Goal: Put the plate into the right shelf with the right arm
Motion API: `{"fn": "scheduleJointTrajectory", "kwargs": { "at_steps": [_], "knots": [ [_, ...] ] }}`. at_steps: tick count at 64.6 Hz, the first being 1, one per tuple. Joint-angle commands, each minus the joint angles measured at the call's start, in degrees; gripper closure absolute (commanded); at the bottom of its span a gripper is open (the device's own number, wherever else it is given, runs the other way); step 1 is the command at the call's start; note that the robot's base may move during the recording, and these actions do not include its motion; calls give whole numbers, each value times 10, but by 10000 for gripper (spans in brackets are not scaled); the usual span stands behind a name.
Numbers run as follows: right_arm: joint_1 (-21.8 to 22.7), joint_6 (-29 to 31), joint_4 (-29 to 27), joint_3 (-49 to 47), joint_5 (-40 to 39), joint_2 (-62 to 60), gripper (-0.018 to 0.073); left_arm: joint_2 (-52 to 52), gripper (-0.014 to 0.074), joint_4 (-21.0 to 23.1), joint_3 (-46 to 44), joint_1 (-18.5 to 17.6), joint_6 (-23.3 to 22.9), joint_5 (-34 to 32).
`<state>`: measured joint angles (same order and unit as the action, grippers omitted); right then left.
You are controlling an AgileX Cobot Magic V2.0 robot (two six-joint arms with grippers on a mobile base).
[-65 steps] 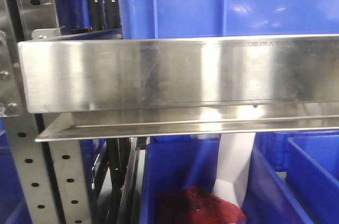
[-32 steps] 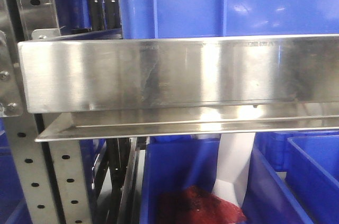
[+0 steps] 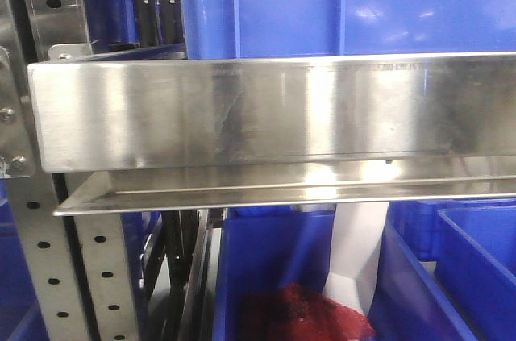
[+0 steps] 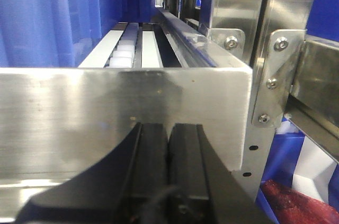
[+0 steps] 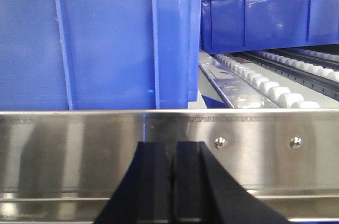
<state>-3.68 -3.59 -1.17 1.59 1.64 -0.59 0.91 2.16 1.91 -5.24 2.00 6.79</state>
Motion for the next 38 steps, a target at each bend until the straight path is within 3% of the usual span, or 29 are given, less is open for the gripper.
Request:
{"fn": "scheduleJointTrajectory", "kwargs": {
  "at_steps": [1,38],
  "knots": [
    [5,5,-2,-3,-49,-5,503,3,643,2,5,-1,-2,-49],
    [5,5,-2,-3,-49,-5,503,3,643,2,5,-1,-2,-49]
  ]
}}
